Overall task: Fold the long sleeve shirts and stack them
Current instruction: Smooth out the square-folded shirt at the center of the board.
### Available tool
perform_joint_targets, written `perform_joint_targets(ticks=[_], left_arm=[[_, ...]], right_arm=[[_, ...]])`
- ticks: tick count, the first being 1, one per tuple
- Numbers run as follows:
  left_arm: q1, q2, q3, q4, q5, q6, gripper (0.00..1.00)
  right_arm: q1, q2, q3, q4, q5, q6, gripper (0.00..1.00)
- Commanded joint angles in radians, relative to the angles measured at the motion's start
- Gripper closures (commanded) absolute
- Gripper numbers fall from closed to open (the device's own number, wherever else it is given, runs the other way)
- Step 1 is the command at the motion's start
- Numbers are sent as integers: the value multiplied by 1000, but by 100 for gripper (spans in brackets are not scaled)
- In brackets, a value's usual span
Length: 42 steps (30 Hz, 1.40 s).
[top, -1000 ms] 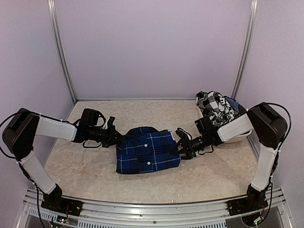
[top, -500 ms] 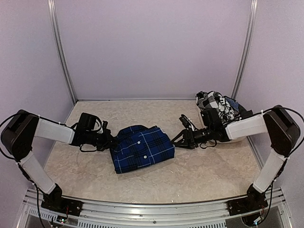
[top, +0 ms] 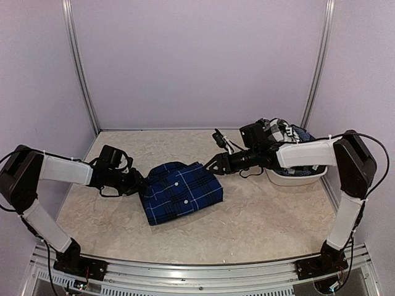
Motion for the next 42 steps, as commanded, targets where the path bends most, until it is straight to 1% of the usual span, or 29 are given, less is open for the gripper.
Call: perform_joint_targets(ticks=[1, 4, 8, 12, 16, 21, 25, 27, 30, 33, 35, 38, 42], left_arm=[[11, -51, 44, -107, -109, 52, 65], [13, -62, 52, -139, -158, 66, 65], [15, -44, 62, -168, -190, 86, 65], [19, -13, 52, -183, -254, 91, 65], [25, 4, 24, -146, -235, 79, 65], [25, -22, 27, -123, -216, 83, 65], [25, -77, 42, -128, -224, 94, 65], [24, -129, 43, -117, -217, 103, 64], [25, -194, 50, -99, -166, 142, 60], [25, -221, 80, -90, -78, 188, 50], [26, -208, 99, -72, 1, 203, 47], [24, -161, 101, 6, 126, 178, 44], [6, -88, 112, 104, 230, 163, 41]], right_arm=[[40, 139, 137, -65, 40, -86, 43], [55, 234, 236, -91, 33, -107, 45], [60, 349, 324, -132, 23, -123, 46], [62, 430, 361, -166, 59, -137, 46], [63, 474, 384, -211, 93, -174, 45], [61, 417, 385, -228, 110, -224, 42], [61, 337, 390, -246, 112, -248, 40], [62, 298, 382, -247, 104, -249, 39], [62, 245, 356, -244, 93, -243, 37], [61, 195, 312, -232, 96, -227, 37], [62, 158, 274, -220, 98, -211, 37], [62, 109, 206, -197, 106, -194, 37], [63, 58, 138, -181, 99, -178, 37]])
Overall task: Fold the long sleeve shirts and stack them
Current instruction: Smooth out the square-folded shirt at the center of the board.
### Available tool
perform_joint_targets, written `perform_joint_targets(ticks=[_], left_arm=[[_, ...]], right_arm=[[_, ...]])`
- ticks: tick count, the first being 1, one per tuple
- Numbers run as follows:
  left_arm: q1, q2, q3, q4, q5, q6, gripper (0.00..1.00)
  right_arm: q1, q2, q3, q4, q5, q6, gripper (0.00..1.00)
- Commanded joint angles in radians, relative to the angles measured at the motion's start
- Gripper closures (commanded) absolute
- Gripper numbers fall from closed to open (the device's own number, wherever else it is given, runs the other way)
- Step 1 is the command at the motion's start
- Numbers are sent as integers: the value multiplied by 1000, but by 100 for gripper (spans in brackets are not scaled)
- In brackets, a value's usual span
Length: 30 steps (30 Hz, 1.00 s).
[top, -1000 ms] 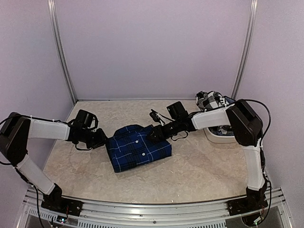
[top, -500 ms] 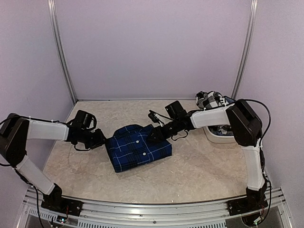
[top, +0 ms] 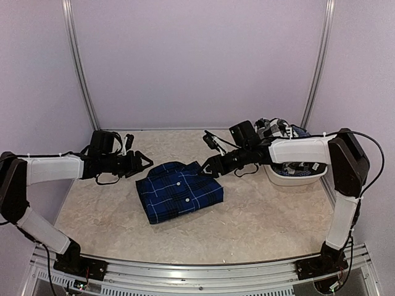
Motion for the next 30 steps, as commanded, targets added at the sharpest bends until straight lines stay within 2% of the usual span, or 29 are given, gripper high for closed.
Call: perform_joint_targets(ticks=[1, 3, 7, 15, 20, 30], left_arm=[[-22, 87, 33, 123, 183, 5, 40], [-45, 123, 47, 157, 229, 1, 40], [-87, 205, 71, 182, 235, -15, 40], [-85, 301, 13, 170, 94, -38, 41], [-95, 310, -82, 226, 66, -62, 41], [-251, 252, -199, 273, -27, -135, 42]], right_arm=[[7, -58, -75, 24, 0, 28, 37], [7, -73, -106, 37, 1, 34, 37], [7, -73, -144, 62, -1, 51, 37], [8, -75, -153, 71, -6, 72, 37], [11, -90, -161, 66, 3, 76, 37], [11, -130, -176, 8, 47, 57, 36]])
